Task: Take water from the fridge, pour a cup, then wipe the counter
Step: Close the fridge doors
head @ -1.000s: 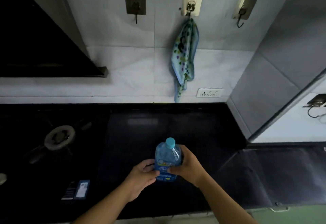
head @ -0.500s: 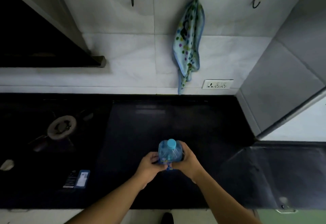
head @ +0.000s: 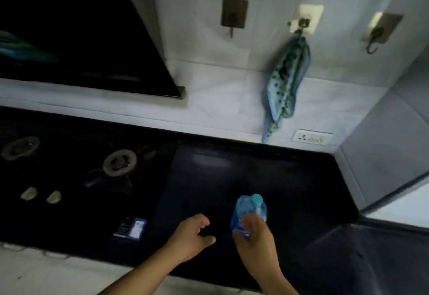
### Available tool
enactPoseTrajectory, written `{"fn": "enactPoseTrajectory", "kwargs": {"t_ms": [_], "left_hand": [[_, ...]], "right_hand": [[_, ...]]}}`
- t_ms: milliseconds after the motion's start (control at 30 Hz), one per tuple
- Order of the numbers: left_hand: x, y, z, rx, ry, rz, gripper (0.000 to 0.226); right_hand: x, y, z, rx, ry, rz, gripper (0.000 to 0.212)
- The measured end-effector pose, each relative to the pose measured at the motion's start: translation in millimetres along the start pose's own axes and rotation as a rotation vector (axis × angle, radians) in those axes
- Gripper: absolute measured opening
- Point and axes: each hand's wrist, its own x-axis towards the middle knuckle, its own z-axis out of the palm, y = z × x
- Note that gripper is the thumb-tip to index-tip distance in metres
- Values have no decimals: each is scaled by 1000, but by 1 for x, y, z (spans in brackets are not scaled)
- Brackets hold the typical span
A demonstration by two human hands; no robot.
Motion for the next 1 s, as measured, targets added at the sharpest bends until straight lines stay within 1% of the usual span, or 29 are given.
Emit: {"fn": "enactPoseTrajectory", "kwargs": {"t_ms": [67,133,200,300,400,467,600,700,733,767,833,900,933,1000], "left_hand": [[-32,-22,-38,70,100,33,33],[-68,-43,-77,181,200,33,38],[-112,-74,-117,361,325,2,44],[-185,-127,-171,573,491,-90,49],[-266,-187,-217,665,626,-247,50],[-314,-220,-242,681,702,-364,50],[-413,-290,-279,649,821,-617,49],[-470,-329,-294,589,913,-763,49],[-484,-339,-300,586,952,-796,49],[-492,-343,-304,591,975,-816,50],[-525,-370,-322,619,1092,-869,48],[-541,-386,-341,671,1132,-913,45],[-553,-399,-356,660,1157,-952,44],[-571,-418,-398,682,1221,-1011,46]], "right_hand": [[-7,-39,28,-142,-139,-207,25],[-11,-82,61,-304,-207,-425,31],[-25,-134,100,-453,-276,-626,32],[-63,-208,165,-616,-350,-876,27],[-113,-278,242,-683,-413,-1119,29],[-145,-314,286,-698,-455,-1244,29],[-216,-381,372,-612,-555,-1488,26],[-258,-417,425,-609,-632,-1613,25],[-268,-429,441,-604,-635,-1659,25],[-272,-434,449,-593,-646,-1663,24],[-290,-461,494,-545,-695,-1745,21],[-294,-478,514,-533,-702,-1790,18],[-300,-496,536,-504,-724,-1828,21],[-307,-532,571,-437,-707,-1905,36]]}}
